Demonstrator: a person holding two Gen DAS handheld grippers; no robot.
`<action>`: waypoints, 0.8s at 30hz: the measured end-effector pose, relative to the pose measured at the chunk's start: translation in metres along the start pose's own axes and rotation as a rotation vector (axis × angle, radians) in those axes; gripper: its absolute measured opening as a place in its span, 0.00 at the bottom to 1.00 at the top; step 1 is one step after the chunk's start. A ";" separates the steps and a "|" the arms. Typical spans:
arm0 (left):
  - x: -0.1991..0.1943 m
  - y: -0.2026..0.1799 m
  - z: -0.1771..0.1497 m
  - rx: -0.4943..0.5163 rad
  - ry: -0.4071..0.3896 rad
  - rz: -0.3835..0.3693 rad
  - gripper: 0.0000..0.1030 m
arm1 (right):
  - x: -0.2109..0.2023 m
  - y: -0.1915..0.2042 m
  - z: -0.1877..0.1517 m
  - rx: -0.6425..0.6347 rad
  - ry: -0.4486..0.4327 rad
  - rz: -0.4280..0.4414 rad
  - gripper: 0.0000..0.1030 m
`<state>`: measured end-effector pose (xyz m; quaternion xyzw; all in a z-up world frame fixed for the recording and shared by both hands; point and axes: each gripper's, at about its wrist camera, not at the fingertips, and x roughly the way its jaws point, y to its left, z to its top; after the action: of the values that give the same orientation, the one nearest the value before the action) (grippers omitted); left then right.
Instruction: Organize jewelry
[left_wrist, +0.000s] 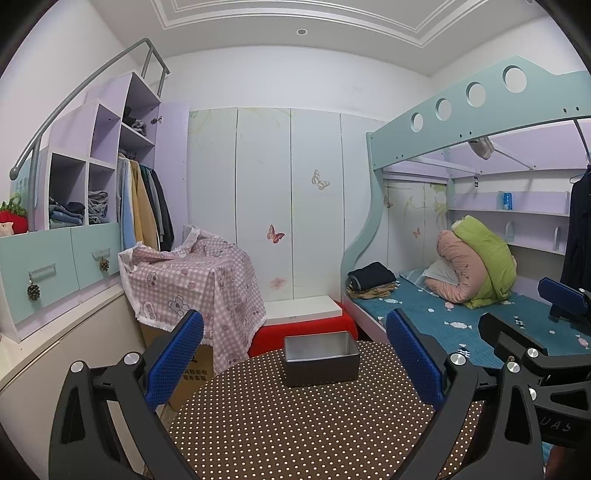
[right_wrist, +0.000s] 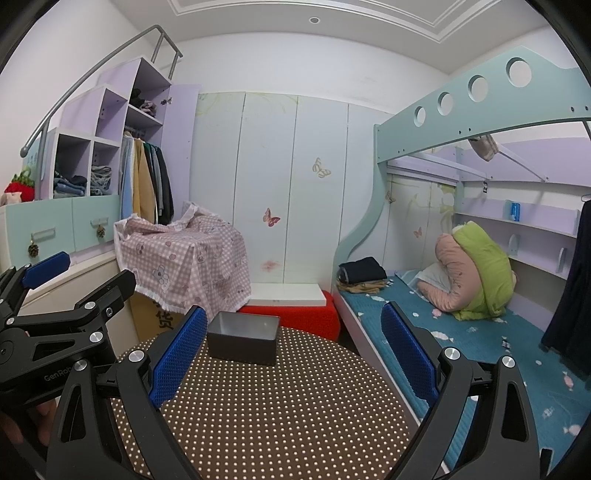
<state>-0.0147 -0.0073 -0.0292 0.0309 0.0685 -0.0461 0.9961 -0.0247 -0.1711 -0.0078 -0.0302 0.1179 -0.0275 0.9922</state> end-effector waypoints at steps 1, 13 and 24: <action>0.000 0.000 0.000 -0.001 0.000 0.000 0.93 | 0.000 0.000 0.000 0.000 0.000 -0.001 0.89; 0.000 0.001 0.001 -0.001 0.004 -0.004 0.93 | 0.000 -0.001 0.000 0.000 -0.001 -0.003 0.89; 0.001 -0.003 0.001 0.003 0.008 -0.016 0.93 | -0.001 -0.005 -0.005 0.007 0.002 -0.017 0.89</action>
<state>-0.0135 -0.0102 -0.0291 0.0321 0.0726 -0.0540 0.9954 -0.0265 -0.1764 -0.0118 -0.0280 0.1187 -0.0364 0.9919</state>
